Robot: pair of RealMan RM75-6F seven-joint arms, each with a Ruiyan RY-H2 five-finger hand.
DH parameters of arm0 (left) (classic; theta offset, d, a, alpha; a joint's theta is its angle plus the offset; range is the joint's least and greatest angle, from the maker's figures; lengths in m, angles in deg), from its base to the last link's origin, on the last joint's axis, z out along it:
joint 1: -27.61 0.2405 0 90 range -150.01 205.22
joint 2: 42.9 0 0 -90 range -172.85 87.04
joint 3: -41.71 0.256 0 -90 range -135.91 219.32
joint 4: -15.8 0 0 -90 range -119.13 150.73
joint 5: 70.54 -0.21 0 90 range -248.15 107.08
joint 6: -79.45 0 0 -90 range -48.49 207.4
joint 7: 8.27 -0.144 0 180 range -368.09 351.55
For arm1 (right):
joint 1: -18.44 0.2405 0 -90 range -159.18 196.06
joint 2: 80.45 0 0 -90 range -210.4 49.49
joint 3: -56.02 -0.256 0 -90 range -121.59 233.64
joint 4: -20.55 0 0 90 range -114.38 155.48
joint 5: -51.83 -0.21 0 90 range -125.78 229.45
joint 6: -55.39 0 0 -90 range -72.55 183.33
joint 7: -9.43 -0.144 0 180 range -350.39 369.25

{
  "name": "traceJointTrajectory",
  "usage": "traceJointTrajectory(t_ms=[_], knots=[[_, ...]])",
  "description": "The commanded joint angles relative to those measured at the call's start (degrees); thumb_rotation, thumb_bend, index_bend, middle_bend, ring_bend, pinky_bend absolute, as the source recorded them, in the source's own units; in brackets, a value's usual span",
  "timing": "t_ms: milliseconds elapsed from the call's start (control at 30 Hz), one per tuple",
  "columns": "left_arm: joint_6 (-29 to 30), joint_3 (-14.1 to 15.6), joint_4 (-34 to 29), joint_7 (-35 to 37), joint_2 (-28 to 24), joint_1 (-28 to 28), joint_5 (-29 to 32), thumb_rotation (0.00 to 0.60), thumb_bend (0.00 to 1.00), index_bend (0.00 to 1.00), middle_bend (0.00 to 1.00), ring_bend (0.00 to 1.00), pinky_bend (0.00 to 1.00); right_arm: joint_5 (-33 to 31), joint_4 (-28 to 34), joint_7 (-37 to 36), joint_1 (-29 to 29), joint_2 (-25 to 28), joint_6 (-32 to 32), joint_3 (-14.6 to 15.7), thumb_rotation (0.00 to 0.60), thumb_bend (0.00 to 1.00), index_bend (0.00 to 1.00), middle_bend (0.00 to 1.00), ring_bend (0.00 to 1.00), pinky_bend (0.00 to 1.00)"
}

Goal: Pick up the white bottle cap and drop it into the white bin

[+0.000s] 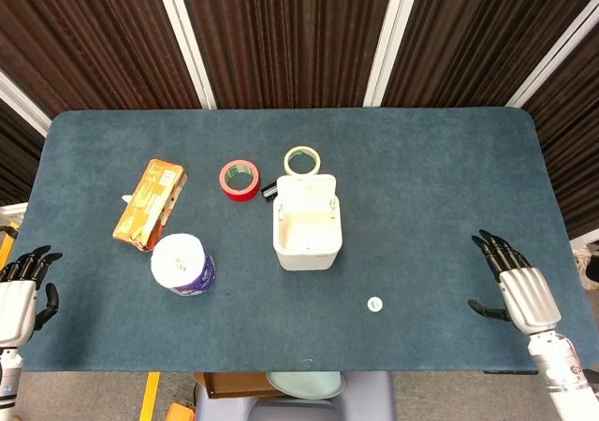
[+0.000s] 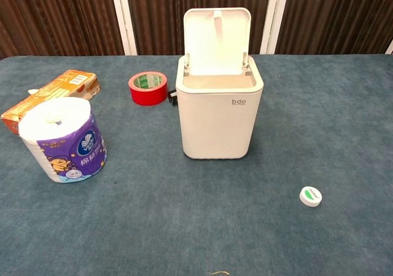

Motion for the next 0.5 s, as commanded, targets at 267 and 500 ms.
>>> traceJointTrajectory(t_ms=[267, 500], knots=[[0.1, 0.15, -0.28, -0.12, -0.21, 0.13, -0.16, 0.6, 0.69, 0.25, 0.14, 0.18, 0.25, 0.1, -0.52, -0.75, 0.43, -0.15, -0.68, -0.15, 0.6, 0.2, 0.12, 0.13, 0.12, 0.33], [-0.87, 0.11, -0.19, -0.21, -0.14, -0.2, 0.36, 0.6, 0.69, 0.25, 0.14, 0.18, 0.25, 2.35, -2.68, -3.6, 1.19, -1.18, -0.09, 0.05, 0.6, 0.2, 0.15, 0.13, 0.12, 0.33]])
